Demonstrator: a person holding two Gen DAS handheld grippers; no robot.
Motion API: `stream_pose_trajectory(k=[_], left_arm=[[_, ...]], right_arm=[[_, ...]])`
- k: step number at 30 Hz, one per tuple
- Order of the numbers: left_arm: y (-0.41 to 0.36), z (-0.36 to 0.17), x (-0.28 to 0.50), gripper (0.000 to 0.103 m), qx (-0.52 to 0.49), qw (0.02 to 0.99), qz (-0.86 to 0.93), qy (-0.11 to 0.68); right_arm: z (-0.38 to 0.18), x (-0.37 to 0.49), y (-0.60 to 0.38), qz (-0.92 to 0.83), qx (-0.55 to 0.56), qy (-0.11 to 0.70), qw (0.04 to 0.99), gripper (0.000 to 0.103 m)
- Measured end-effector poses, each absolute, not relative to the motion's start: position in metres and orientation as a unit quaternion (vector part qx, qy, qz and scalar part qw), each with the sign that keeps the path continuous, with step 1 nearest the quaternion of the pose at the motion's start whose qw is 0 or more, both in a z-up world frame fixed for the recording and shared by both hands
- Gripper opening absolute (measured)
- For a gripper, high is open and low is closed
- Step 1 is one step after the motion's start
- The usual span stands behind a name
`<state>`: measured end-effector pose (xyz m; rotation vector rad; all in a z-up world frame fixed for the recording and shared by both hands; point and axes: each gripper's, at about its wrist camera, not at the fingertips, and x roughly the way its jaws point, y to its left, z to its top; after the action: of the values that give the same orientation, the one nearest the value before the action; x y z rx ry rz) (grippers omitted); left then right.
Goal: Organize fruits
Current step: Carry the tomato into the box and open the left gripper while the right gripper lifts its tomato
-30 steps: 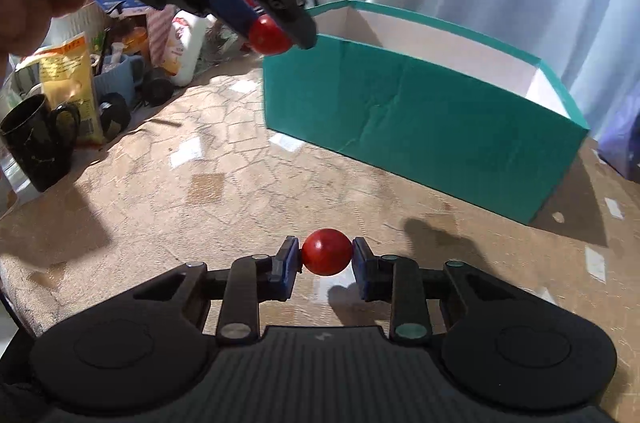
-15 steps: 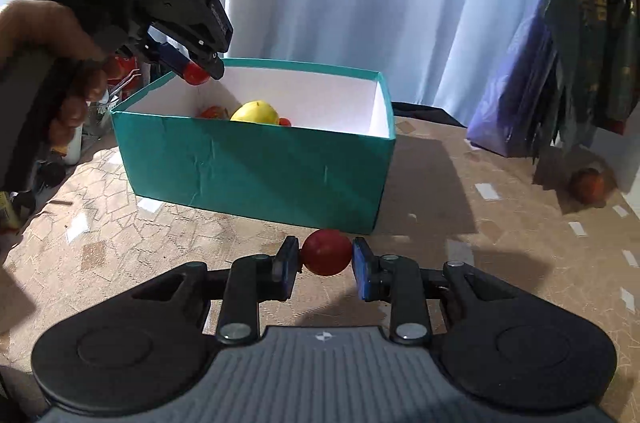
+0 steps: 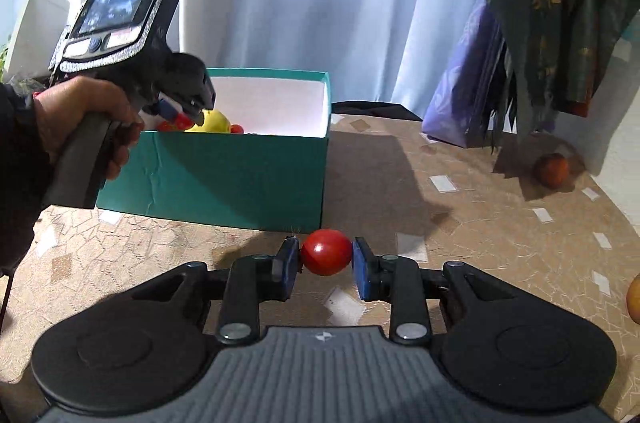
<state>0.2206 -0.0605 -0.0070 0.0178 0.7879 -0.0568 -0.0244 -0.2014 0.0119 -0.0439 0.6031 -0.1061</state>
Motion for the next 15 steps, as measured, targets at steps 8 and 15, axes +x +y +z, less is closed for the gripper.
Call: stream_pose_trajectory(k=[8,15], left_arm=[[-0.060,-0.019,0.227,0.032,0.015,0.917,-0.020,0.398],[-0.062,-0.017,0.225,0.056,0.014,0.919,-0.022,0.393]], right_arm=[[0.013,-0.018,-0.206,-0.054,-0.018,0.292,0.955,0.028],[0.015,-0.013,-0.206,-0.054,-0.018,0.283,0.957,0.028]])
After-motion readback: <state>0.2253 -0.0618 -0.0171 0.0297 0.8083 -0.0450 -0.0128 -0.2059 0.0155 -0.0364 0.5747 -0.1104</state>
